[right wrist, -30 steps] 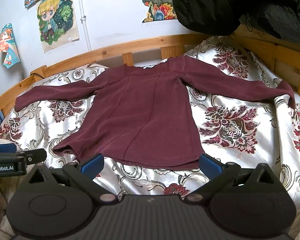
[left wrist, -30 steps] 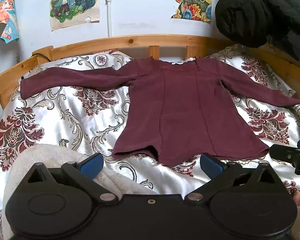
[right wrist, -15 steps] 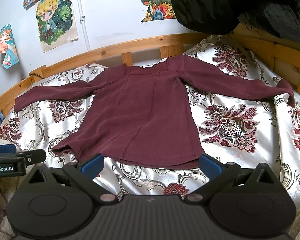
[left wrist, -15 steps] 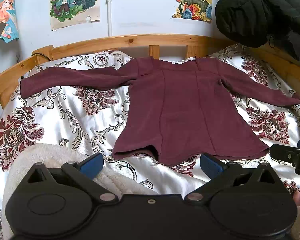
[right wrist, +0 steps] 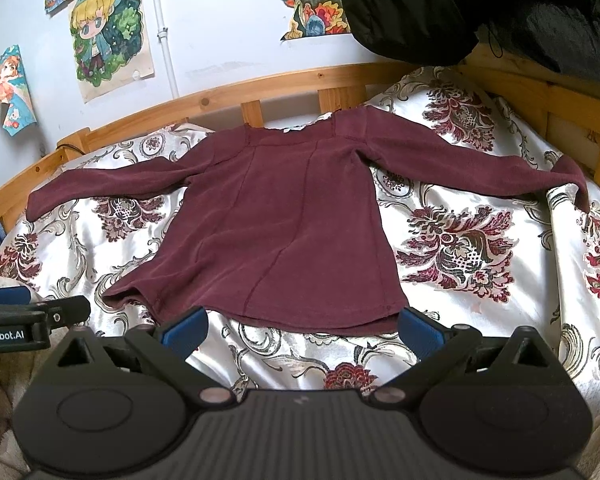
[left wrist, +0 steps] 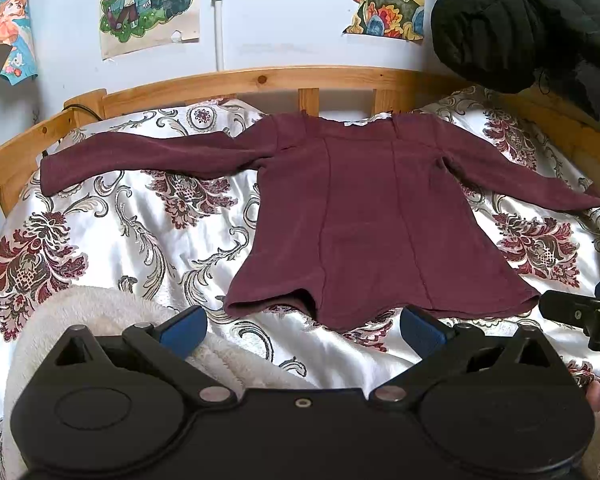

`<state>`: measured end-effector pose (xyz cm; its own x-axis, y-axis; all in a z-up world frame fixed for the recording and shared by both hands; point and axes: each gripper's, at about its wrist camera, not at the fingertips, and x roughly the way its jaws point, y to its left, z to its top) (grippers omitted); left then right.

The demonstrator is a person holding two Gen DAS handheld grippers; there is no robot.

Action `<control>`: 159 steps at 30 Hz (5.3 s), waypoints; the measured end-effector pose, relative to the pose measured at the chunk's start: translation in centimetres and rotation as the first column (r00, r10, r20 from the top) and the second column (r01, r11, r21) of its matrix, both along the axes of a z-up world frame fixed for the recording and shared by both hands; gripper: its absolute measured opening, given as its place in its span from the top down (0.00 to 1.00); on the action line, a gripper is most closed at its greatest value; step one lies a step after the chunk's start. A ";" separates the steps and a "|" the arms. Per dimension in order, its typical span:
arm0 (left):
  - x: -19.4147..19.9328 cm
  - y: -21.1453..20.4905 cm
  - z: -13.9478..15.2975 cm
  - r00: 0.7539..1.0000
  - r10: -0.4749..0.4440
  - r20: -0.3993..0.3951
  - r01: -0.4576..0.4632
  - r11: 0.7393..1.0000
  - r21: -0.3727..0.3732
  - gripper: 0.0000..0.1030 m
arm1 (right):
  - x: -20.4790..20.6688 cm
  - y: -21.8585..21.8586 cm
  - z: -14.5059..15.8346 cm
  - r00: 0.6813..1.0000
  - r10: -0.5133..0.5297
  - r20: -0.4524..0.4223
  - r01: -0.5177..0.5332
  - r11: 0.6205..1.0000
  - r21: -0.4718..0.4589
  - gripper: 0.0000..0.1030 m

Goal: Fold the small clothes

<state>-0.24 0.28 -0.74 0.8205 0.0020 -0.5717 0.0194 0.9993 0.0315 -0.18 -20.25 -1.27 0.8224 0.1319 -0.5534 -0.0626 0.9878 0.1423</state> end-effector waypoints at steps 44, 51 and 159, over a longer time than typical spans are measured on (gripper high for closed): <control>4.1 -2.2 0.3 0.991 -0.052 -0.122 0.057 0.998 0.037 0.01 | 2.2 -3.5 0.5 0.982 -0.182 -0.056 0.182 0.983 0.003 0.00; 10.3 -3.6 2.2 0.988 -0.101 -0.116 0.102 0.995 -0.003 0.01 | 3.3 -8.4 3.4 0.957 -0.278 0.080 0.281 0.959 -0.034 0.00; 31.9 4.5 -6.8 0.982 -0.062 -0.177 -0.035 0.867 -0.498 0.92 | 28.3 -4.2 0.2 0.989 -0.025 0.143 0.055 0.975 -0.215 0.11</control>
